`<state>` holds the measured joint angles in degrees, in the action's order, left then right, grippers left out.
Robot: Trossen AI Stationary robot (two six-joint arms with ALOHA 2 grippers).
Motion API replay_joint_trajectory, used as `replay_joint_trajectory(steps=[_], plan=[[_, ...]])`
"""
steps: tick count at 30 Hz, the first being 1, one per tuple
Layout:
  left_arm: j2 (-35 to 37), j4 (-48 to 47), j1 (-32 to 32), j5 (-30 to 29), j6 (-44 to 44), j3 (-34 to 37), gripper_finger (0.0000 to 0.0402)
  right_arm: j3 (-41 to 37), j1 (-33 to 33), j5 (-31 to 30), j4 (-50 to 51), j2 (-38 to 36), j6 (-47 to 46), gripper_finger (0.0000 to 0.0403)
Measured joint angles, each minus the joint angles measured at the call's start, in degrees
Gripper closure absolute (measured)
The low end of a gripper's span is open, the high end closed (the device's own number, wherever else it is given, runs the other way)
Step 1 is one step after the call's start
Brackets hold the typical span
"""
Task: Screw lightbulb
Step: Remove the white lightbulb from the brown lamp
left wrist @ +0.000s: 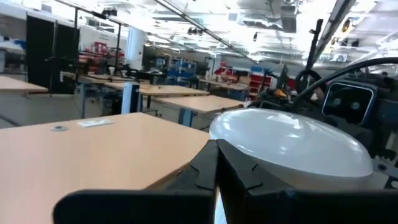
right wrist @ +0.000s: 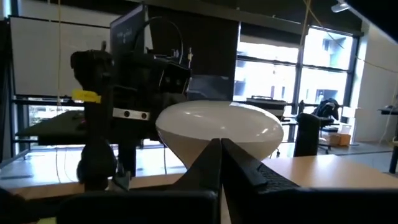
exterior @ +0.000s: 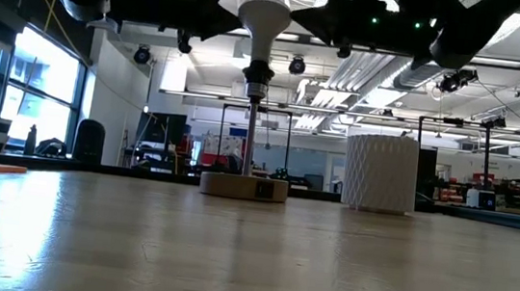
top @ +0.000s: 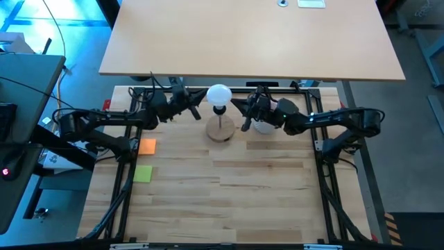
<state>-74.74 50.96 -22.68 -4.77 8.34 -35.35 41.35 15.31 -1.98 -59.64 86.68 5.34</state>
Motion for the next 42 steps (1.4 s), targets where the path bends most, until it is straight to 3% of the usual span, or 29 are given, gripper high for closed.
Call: replay_joint_trajectory(steps=[7, 12, 19, 23, 26, 29, 32, 38, 42], plan=[[0.67, -0.06, 1.93, -0.95, 2.93, -0.15, 0.0402, 1.22, 2.51, -1.01, 0.29, 0.98, -2.01, 0.0403], [0.57, -4.2, 4.42, 4.11, 5.07, -0.03, 0.0402, 1.41, 4.99, -2.94, 1.32, 1.24, -4.68, 0.0403], [2.25, -11.41, 8.31, -1.91, 4.12, -0.04, 0.0402, 1.44, 6.09, -4.3, 2.57, 1.02, -5.53, 0.0403], [6.22, -19.95, 9.74, -9.83, 1.26, -0.04, 0.0401, 1.44, 4.87, -3.65, 2.32, 0.24, -4.61, 0.0403], [8.22, -25.34, 9.12, -14.86, -0.94, -0.01, 0.0402, 1.44, 3.05, -3.21, 0.64, 0.24, -1.82, 0.0403], [9.72, -22.82, 6.38, -16.29, -3.47, -0.03, 0.0401, 1.44, 1.26, -1.85, -0.71, 0.24, -0.89, 0.0403], [9.44, -18.25, 2.65, -11.92, -4.56, -0.04, 0.0401, 1.41, -0.27, -2.23, -1.46, 0.24, -1.38, 0.0403], [5.55, -8.33, -3.05, 3.0, -0.71, -0.04, 0.0401, 1.41, -0.81, -2.08, -1.99, 0.64, -2.42, 0.0403], [3.55, -5.04, -2.76, 6.03, 1.65, 0.0, 0.0401, 2.01, 0.07, -0.96, -2.94, 2.6, -2.79, 0.0403]])
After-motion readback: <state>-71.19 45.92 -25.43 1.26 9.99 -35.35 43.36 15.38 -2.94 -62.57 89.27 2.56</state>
